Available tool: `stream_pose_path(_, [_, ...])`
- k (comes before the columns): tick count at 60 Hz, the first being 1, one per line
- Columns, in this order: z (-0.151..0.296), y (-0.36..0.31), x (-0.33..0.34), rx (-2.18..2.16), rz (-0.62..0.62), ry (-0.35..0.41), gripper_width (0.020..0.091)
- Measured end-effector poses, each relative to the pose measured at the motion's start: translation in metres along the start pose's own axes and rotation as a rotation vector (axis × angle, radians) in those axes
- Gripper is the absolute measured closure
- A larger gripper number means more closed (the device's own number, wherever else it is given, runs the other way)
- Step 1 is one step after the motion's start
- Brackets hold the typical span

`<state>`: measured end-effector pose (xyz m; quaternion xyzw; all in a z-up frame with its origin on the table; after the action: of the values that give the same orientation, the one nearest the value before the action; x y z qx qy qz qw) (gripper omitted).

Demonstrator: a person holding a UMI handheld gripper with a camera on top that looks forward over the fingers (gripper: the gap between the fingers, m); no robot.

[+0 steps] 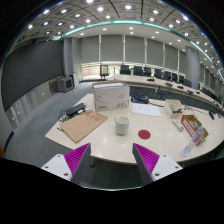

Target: Pour water

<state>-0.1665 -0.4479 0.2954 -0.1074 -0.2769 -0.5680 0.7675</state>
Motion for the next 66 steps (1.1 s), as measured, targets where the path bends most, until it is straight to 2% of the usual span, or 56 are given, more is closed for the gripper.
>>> stream_pose_path(8, [-0.012,0.024,0.002,-0.038,-0.035,-0.019,0.0243])
stream_pose_path(32, [-0.131,0.238,-0.001,-0.110,-0.197,-0.066,0.0242])
stream_pose_path(47, [-0.188,0.372,-0.024,-0.076,-0.292,-0.005,0.0243])
stream_pose_path(66, [-0.194,0.450,-0.122,-0.118,-0.285,0.078,0.0246])
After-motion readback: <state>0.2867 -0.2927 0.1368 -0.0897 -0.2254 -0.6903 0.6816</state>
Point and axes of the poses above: the point between the fingertips, and its own axes, seen from behind it with the camera up: y to the right, z up, x backward, against the way the camera looks, the point moved 9 cm from there along x, backward, against the way the camera looks, and after that the axes turned 11 degrees about x, right-handed, at the moved point
